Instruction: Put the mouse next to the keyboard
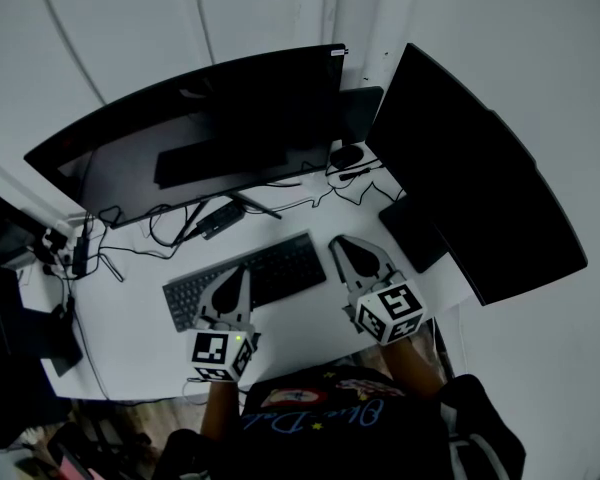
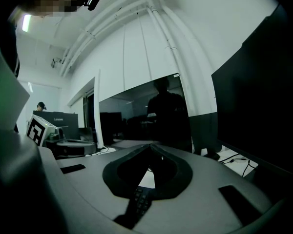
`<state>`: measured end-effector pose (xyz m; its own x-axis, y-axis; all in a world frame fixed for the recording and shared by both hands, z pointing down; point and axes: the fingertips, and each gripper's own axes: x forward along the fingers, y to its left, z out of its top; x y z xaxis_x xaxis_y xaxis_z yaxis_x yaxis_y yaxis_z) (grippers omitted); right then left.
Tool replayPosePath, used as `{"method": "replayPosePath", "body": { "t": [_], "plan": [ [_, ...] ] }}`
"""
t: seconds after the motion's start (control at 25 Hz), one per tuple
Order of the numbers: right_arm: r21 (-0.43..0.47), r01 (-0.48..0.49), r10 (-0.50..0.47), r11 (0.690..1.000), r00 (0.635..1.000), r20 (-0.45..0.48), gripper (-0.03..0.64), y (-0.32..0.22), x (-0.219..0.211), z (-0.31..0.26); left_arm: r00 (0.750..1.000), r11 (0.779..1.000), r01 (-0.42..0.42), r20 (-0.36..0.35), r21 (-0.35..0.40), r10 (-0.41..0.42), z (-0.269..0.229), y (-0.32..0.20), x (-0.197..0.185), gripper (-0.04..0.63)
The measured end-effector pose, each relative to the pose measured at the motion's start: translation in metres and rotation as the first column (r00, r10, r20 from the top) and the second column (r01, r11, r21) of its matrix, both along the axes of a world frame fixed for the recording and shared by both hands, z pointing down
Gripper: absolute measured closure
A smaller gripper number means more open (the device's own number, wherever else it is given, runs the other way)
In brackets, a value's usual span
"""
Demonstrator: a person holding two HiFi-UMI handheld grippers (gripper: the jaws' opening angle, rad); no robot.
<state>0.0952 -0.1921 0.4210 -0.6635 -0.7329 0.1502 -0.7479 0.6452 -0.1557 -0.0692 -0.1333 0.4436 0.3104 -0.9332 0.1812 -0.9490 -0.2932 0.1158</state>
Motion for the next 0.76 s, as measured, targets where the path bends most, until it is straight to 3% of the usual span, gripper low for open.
{"method": "replayPosePath", "body": {
  "t": [0.76],
  "plan": [
    [0.006, 0.017, -0.017, 1.000, 1.000, 0.000, 0.620, 0.0042, -0.0065, -0.0017, 1.000, 1.000, 0.013, 0.000, 0.008, -0.013, -0.0022, 0.0050, -0.0031, 0.594]
  ]
}}
